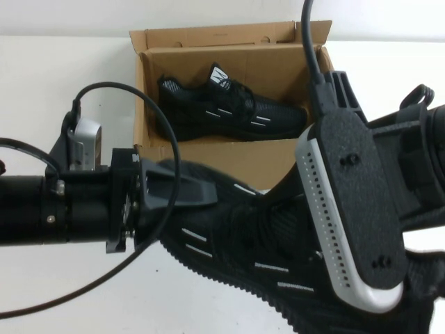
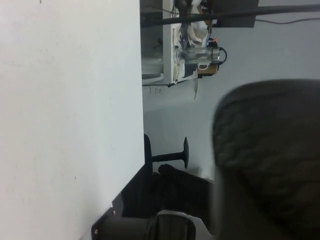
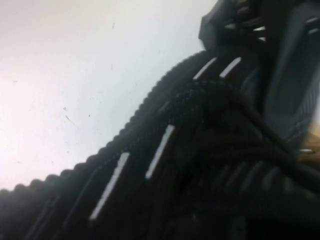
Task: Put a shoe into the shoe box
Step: Hand over the shoe
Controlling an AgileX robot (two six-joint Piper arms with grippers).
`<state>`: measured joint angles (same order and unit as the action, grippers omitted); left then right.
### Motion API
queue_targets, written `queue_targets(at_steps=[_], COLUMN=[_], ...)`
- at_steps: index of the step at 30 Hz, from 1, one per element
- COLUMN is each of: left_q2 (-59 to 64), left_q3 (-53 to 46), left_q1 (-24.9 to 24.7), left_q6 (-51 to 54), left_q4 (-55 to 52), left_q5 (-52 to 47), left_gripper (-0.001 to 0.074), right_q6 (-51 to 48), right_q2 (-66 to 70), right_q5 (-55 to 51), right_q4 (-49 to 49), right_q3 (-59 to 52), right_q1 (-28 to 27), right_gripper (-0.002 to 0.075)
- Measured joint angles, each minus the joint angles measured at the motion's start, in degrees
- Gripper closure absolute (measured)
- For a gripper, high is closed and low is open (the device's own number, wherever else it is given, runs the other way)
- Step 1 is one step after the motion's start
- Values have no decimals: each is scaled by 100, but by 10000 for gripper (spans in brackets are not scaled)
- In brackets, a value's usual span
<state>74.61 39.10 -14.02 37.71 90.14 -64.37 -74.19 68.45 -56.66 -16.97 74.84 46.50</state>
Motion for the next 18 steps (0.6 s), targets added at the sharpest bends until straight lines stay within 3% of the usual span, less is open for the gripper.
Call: queue_targets(at_steps=[1, 2, 9, 18], left_q2=[0, 0, 0, 0], left_q3=[0, 0, 0, 0], left_q1=[0, 0, -9, -9], left_q6=[124, 271, 612, 759], left_q4=[23, 23, 81, 124], left_q5=[-14, -53, -167, -147], left_gripper=[520, 579, 585, 585], right_q6=[0, 0, 134, 1532], right_q2=[0, 12, 23, 23], right_q5=[0, 0, -35, -33], right_q4=[-27, -75, -430, -330], right_q3=[0, 0, 7, 7], right_q1=[0, 0, 0, 0], right_gripper=[724, 724, 724, 717])
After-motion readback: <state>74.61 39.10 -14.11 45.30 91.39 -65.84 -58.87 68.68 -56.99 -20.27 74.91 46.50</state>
